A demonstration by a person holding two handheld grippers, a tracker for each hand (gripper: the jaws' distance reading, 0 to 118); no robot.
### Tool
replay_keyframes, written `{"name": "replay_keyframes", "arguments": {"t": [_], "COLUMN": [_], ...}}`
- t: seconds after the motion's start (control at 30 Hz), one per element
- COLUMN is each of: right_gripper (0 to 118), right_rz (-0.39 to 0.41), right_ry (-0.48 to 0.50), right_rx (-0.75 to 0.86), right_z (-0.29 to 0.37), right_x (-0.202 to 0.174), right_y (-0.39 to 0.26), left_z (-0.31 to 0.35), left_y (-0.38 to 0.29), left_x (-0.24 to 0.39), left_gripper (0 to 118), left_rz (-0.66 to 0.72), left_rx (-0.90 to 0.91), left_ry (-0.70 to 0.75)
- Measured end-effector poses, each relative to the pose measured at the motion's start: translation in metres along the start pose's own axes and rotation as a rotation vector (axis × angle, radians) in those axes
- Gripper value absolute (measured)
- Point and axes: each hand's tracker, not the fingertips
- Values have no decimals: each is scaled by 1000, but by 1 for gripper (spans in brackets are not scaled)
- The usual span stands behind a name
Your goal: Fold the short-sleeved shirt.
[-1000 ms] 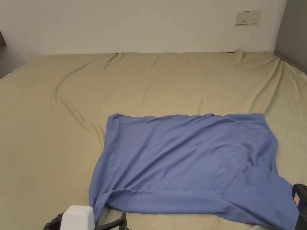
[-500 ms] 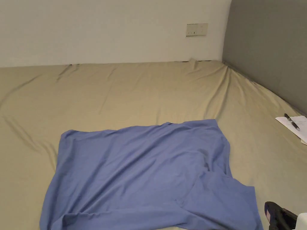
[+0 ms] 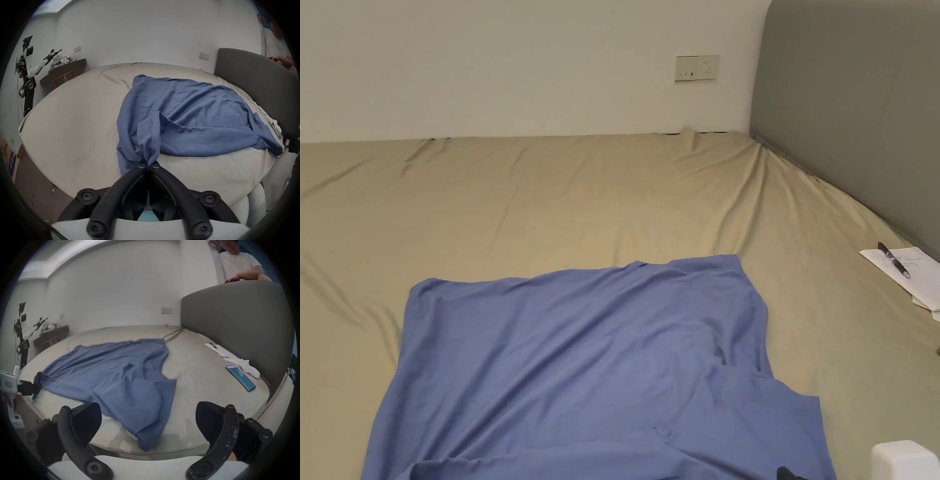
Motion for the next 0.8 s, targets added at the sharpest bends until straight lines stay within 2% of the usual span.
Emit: {"name": "replay_keyframes", "arguments": {"t": [0.1,0.17,0.2,0.27,0.3,0.4,0.53,0.63,0.8], "right_gripper": [118,108,85,29,17,12,12,12,11], "right_rz": [-15,-26,-30,-43,-67,-92,-102,-142,-85], "right_ry": [29,25,24,26,54,41,68,94,102], "right_rx": [-93,-101,-105,-108,-105,-75,-52,-45,-41], "right_z": [-22,-32,-36,-39,-41,-36,-19,-4,22], "right_x": [-1,0,1,1,1,-3,-1,7,6], "right_y": [-1,-6,-7,-10,-13,-16,-10,-6,-7], "left_z": [0,-1,-1,-1,-1,-1,9,23,39], "left_y": [1,1,1,1,1,0,0,-2,-7], "left_x": [-1,-4,-5,-6,-8,-11,-15,-22,-51], "left_gripper": [0,0,0,0,0,0,0,0,0], "left_rz": [32,50,50,43,39,44,43,44,89], "left_rx": [-1,-6,-9,-14,-12,-18,-18,-10,-9], "left_ry": [-13,-19,-23,-20,-20,-24,-35,-37,-9]}}
